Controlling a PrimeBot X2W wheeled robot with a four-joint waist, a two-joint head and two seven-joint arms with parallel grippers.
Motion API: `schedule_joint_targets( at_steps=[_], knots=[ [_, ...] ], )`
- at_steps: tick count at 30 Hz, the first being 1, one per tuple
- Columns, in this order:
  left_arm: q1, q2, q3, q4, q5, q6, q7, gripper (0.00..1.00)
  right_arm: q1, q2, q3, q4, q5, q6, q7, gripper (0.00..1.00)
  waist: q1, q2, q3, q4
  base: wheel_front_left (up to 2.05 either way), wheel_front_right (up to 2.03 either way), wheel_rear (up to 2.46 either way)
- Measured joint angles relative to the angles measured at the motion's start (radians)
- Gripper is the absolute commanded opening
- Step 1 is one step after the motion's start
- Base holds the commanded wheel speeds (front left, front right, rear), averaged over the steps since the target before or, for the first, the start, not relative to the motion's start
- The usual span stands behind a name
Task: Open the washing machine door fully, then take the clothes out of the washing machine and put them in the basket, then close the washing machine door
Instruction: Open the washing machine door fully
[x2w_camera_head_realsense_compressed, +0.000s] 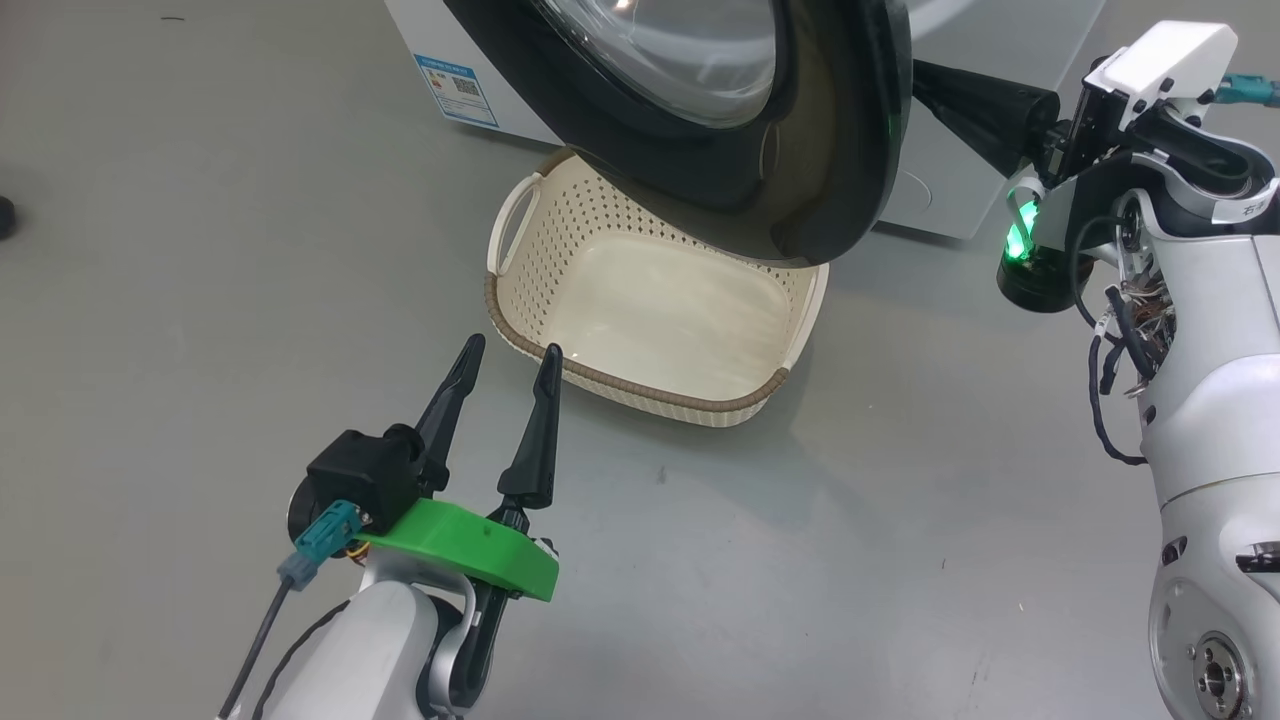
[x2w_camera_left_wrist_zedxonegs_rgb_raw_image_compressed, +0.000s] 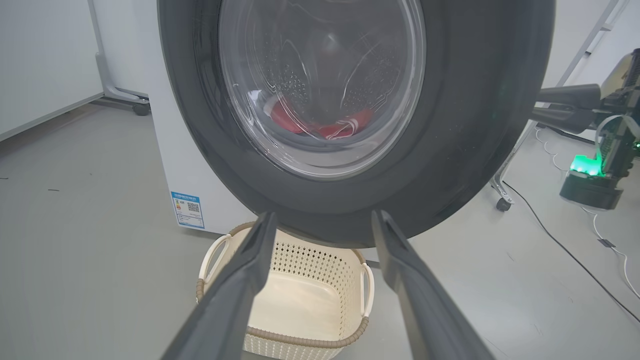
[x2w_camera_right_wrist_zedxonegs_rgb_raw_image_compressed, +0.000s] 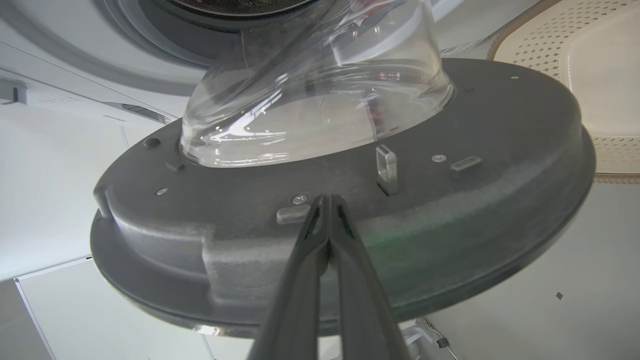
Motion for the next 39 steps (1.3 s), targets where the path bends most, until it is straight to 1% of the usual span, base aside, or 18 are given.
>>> schedule_joint_targets(
  at_steps=[10,16,17,19,20,23,25,27,29,31,34,35,36,37,39],
  knots=[
    [0.013,0.001,-0.004,-0.002,0.005,0.0,0.0,1.0,0.024,0.0,0.061,-0.013,0.088,-0.001,0.034,0.0,0.0,0.0,-0.009,-0.003,0.0,0.0,0.0],
    [0.013,0.001,-0.005,-0.003,0.006,0.0,0.0,1.0,0.033,0.0,0.084,-0.025,0.101,-0.003,0.027,0.0,0.0,0.0,-0.01,-0.004,0.0,0.0,0.0],
    [0.013,0.001,-0.003,-0.003,0.006,0.0,0.0,1.0,0.037,0.001,0.084,-0.03,0.101,0.0,0.017,0.0,0.0,0.0,-0.011,-0.005,0.0,0.0,0.0],
    [0.014,0.001,0.005,-0.003,0.006,0.0,0.0,1.0,0.046,0.003,0.086,-0.036,0.087,0.021,-0.016,0.0,0.0,0.0,-0.015,-0.008,0.0,0.0,0.0],
    [0.015,0.001,0.009,-0.002,0.007,0.0,0.0,1.0,0.05,0.005,0.094,-0.042,0.054,0.035,-0.042,0.0,0.0,0.0,-0.017,-0.009,0.0,0.0,0.0],
    [0.024,0.002,0.019,-0.002,0.012,0.0,0.0,1.0,0.064,0.003,0.142,-0.077,-0.054,0.104,-0.1,0.0,0.0,0.0,-0.026,-0.018,0.0,0.0,0.0],
    [0.032,0.002,0.022,0.0,0.014,0.0,0.0,1.0,0.075,-0.009,0.153,-0.097,-0.096,0.146,-0.142,0.0,0.0,0.0,-0.033,-0.024,0.0,0.0,0.0],
    [0.034,0.002,0.026,0.002,0.014,0.0,0.0,1.0,0.093,-0.041,0.174,-0.125,-0.154,0.169,-0.192,0.0,0.0,0.0,-0.042,-0.03,0.0,0.0,0.0],
    [0.034,0.002,0.037,0.003,0.015,0.0,0.0,1.0,0.115,-0.083,0.216,-0.163,-0.238,0.181,-0.245,0.0,0.0,0.0,-0.052,-0.037,0.0,0.0,0.0],
    [0.035,0.003,0.051,0.003,0.016,0.0,0.0,1.0,0.138,-0.119,0.258,-0.206,-0.324,0.182,-0.297,0.0,0.0,0.0,-0.063,-0.045,0.0,0.0,0.0],
    [0.039,0.004,0.063,0.007,0.023,0.0,0.0,1.0,0.181,-0.153,0.305,-0.272,-0.43,0.18,-0.395,0.0,0.0,0.0,-0.081,-0.059,0.0,0.0,0.0],
    [0.044,0.004,0.066,0.009,0.023,0.0,0.0,1.0,0.199,-0.166,0.323,-0.302,-0.461,0.178,-0.425,0.0,0.0,0.0,-0.088,-0.063,0.0,0.0,0.0],
    [0.044,0.004,0.066,0.009,0.023,0.0,0.0,1.0,0.199,-0.166,0.323,-0.302,-0.461,0.178,-0.425,0.0,0.0,0.0,-0.088,-0.063,0.0,0.0,0.0],
    [0.049,0.004,0.07,0.01,0.023,0.0,0.0,1.0,0.219,-0.18,0.345,-0.345,-0.487,0.172,-0.454,0.0,0.0,0.0,-0.094,-0.068,0.0,0.0,0.0],
    [0.058,0.004,0.084,0.01,0.023,0.001,0.0,1.0,0.249,-0.197,0.39,-0.418,-0.538,0.172,-0.507,0.0,0.0,0.0,-0.106,-0.079,0.0,0.0,0.0]
  ],
)
